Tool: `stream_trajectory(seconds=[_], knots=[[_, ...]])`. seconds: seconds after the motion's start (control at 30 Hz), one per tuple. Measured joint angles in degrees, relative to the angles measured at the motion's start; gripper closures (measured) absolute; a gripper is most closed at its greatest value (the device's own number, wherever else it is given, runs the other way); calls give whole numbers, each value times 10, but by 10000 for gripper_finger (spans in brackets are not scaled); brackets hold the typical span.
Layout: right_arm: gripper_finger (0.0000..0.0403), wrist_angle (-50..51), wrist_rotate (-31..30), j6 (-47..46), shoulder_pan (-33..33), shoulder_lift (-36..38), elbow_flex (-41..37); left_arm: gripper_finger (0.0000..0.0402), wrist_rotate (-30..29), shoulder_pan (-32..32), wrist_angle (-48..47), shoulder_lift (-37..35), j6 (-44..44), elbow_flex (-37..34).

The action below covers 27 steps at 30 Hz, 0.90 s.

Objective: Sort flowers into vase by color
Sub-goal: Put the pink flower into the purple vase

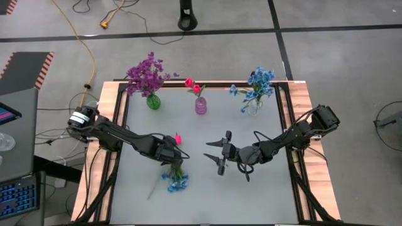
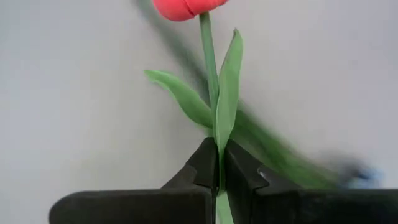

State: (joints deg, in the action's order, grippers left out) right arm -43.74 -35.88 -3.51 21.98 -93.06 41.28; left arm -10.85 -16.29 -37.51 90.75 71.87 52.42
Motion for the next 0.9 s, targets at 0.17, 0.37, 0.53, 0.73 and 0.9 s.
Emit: stream_trajectory(seconds=[0.17, 0.37, 0.53, 0.73, 0.9], knots=[[163, 0, 0, 0, 0, 0, 0, 401, -51, 0, 22, -36, -66, 23], [163, 1, 0, 0, 0, 0, 0, 401, -165, 0, 133, -88, -224, 26], [163, 1, 0, 0, 0, 0, 0, 401, -220, 5, 269, -105, -412, 26], [163, 1, 0, 0, 0, 0, 0, 401, -229, 38, 442, -104, -620, 26], [163, 1, 0, 0, 0, 0, 0, 401, -211, 79, 556, -105, -742, 26]])
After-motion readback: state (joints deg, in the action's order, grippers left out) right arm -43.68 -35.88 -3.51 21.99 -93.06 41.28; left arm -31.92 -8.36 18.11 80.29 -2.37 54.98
